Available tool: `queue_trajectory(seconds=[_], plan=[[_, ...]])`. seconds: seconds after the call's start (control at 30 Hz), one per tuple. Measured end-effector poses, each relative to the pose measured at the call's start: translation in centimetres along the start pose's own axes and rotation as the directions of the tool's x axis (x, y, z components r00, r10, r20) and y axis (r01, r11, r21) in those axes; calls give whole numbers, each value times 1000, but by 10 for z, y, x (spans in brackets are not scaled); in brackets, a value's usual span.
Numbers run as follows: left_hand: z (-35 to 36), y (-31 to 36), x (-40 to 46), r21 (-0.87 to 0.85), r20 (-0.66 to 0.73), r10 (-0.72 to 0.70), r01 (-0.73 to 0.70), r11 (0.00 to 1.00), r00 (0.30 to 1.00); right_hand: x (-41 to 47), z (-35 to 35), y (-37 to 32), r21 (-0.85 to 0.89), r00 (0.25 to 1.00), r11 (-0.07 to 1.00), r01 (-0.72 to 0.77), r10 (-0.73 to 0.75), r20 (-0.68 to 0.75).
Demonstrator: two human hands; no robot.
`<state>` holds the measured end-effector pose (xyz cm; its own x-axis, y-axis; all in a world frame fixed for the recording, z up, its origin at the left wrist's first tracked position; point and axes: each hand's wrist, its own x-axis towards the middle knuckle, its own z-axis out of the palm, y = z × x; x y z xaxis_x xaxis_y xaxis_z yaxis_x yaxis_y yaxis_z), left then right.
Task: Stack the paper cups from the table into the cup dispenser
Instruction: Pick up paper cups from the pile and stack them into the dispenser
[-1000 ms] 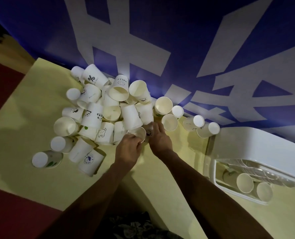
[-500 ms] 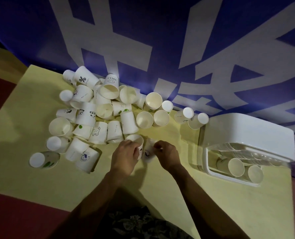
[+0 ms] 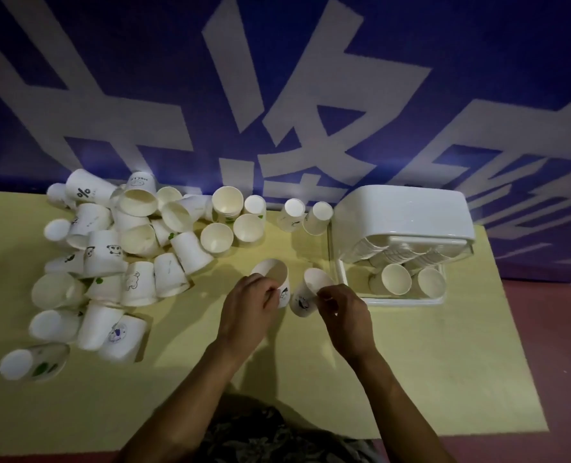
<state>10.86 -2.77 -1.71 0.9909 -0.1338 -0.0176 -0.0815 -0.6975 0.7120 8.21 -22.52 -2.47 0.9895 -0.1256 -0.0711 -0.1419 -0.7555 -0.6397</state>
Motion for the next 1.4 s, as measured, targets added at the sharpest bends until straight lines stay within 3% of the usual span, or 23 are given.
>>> queue_trajectory(seconds=[0.3, 0.53, 0.83, 1.1, 1.4], plan=[[55, 94, 9, 70, -40, 81, -78, 995, 996, -9, -76, 63, -108, 988, 990, 89, -102, -118], [118, 160, 15, 100, -30, 110, -107, 989, 993, -2, -132, 132, -66, 982, 994, 91, -101, -160], [177, 201, 31, 121, 14, 108, -109, 987, 994, 15, -178, 203, -110, 968, 989, 94, -117, -221], [221, 200, 48, 255, 186, 6, -54, 965, 982, 36, -170, 240, -246, 998, 968, 52, -59, -21], [251, 188, 54, 350, 267, -77, -22, 937, 961, 57, -156, 259, -458, 979, 870, 183, -117, 169]])
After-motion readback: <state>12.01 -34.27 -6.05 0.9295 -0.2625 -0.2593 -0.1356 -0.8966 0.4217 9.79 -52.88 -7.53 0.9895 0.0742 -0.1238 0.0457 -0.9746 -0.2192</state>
